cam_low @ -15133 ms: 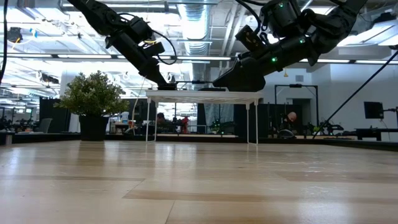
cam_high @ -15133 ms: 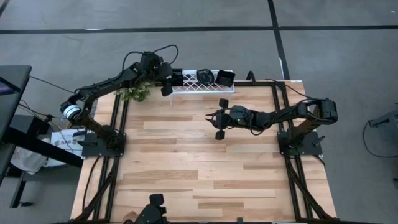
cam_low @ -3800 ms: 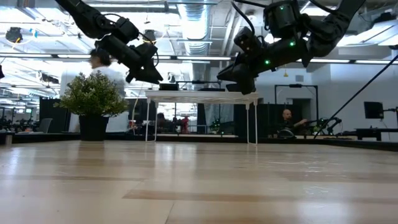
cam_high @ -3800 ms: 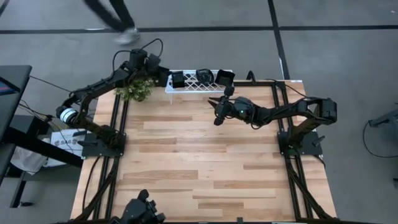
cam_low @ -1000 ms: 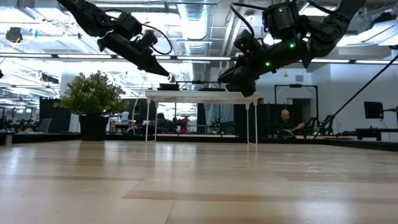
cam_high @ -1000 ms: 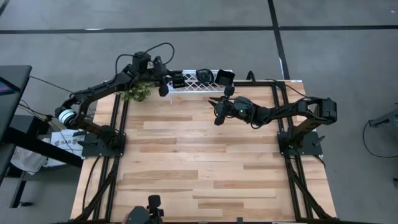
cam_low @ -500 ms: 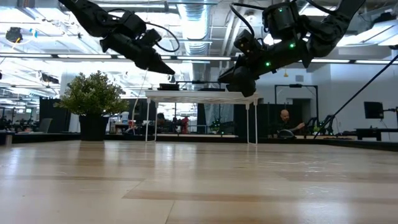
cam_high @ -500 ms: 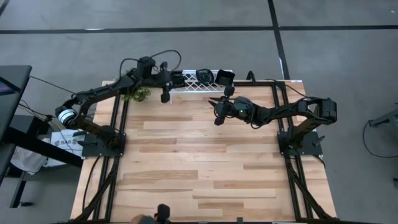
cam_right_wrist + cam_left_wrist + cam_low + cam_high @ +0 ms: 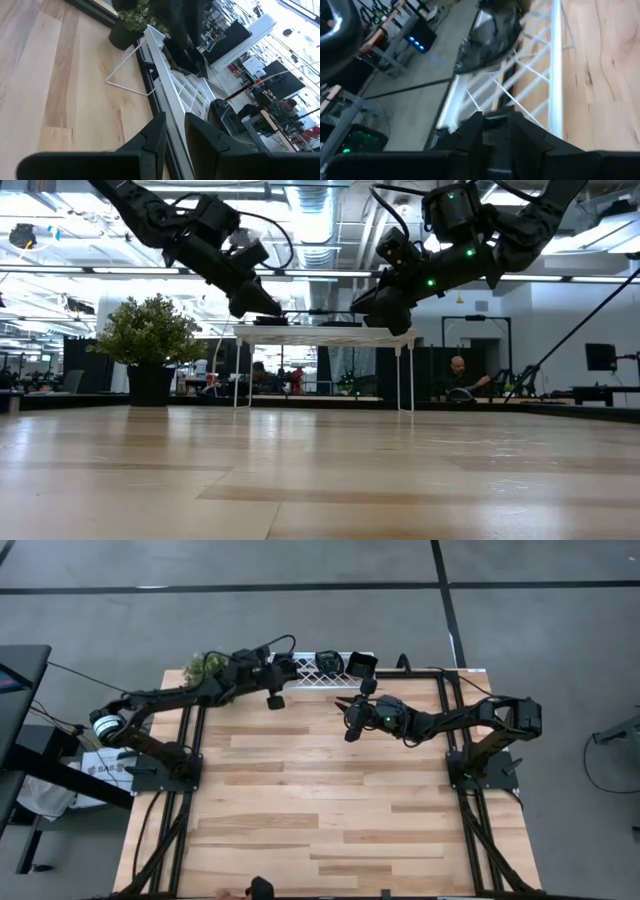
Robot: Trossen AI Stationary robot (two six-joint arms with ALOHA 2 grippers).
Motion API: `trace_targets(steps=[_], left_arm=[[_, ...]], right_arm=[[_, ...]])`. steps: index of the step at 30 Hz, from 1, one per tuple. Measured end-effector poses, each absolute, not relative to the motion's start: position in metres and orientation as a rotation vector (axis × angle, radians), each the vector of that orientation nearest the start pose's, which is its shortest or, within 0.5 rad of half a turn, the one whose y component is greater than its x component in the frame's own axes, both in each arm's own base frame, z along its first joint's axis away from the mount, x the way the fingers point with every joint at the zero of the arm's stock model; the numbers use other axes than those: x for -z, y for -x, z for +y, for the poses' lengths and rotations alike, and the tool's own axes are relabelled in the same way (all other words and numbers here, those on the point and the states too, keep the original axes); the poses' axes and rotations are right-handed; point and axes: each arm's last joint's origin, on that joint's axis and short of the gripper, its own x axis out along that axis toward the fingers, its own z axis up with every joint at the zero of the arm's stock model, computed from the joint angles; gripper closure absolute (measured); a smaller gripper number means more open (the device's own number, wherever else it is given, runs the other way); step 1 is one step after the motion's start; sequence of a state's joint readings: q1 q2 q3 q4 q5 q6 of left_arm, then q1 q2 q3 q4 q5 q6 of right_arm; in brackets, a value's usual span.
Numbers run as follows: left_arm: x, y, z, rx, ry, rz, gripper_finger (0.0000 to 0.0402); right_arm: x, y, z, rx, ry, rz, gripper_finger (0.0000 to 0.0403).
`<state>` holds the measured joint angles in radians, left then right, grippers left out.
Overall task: Pick & Place Mini shaped plates
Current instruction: Stack the black square plate on top of the black square plate on the shelf
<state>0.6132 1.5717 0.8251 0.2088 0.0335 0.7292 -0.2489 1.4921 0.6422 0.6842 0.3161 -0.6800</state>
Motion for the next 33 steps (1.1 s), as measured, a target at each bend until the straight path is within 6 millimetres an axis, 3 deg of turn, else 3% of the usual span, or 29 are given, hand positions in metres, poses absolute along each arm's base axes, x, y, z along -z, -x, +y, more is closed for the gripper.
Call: trace_targets(steps=[7,16,22,33], left_arm=[[-0.192,-0.265,0.180,-0.332,-0.520,0.697,0.0309],[-0.210,-0.262,0.180,-0.401,-0.634,0.664,0.0309],[-0.242,-0.239,0.204,-0.555,-0.505,0.547,0.0309],[-0.272,-0.218,0.249,-0.270,-0.251,0.480,0.0309]], right_arm=[[-0.206,-0.289,-0.083,0.484,0.666,0.353,0.0338],[-0.206,-0.288,-0.083,0.483,0.665,0.356,0.0338],[-0.206,-0.288,-0.083,0.484,0.665,0.355,0.0338],[-0.206,-0.288,-0.083,0.484,0.665,0.354,0.0338]])
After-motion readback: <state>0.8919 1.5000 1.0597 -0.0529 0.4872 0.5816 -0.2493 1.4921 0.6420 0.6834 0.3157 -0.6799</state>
